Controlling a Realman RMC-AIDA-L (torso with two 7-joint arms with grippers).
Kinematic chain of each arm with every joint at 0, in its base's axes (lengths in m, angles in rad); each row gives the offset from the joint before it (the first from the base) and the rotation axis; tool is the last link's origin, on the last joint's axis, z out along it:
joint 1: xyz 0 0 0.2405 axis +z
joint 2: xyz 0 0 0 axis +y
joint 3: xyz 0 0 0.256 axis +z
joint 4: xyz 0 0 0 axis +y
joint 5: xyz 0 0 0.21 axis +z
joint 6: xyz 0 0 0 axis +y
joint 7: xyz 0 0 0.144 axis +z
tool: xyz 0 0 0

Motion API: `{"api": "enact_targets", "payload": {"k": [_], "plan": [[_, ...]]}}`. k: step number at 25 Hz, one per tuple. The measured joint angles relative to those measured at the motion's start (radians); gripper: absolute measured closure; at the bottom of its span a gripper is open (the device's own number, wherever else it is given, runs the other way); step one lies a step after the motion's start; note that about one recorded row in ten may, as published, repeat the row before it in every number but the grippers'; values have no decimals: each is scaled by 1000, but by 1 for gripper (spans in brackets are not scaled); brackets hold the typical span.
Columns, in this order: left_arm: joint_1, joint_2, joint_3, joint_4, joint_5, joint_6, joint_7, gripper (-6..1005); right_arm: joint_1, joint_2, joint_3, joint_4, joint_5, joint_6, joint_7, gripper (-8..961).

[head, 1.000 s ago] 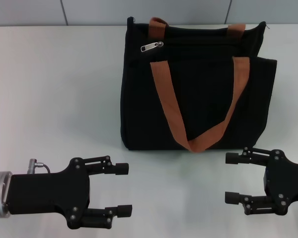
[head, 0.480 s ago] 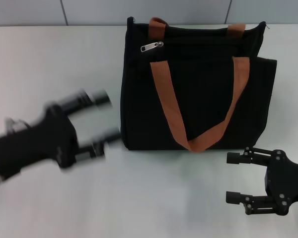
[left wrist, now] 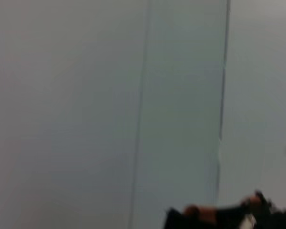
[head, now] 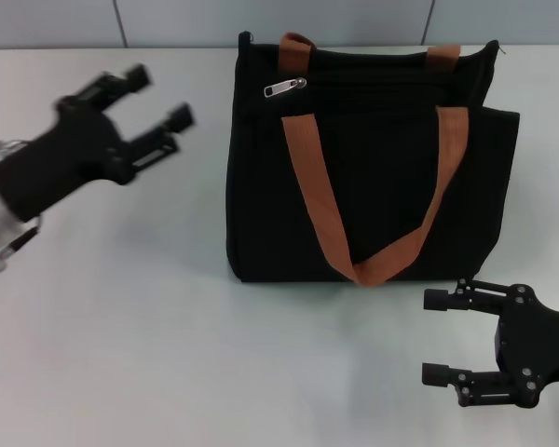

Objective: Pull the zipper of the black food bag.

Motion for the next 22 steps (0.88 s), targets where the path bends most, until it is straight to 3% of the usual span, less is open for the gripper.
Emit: {"api": "enact_targets", "payload": {"k": [3,5,11,12,22], "plan": [[-16,0,37,4,5,-31,0,316,0,0,3,0,0,0,0,120],[-62,-4,137,9,7,-131,3,318,0,0,3,0,0,0,0,120],[-115,-9,188,4,7,-256,26,325,0,0,3,0,-1,5,-8,119],[-137,-10,252,6,7,-286,29,326,0,0,3,0,-1,12,-11,120],[-157,-14,263,8,-47,-309,62,336,0,2,3,0,3,16,-18,120]]}}
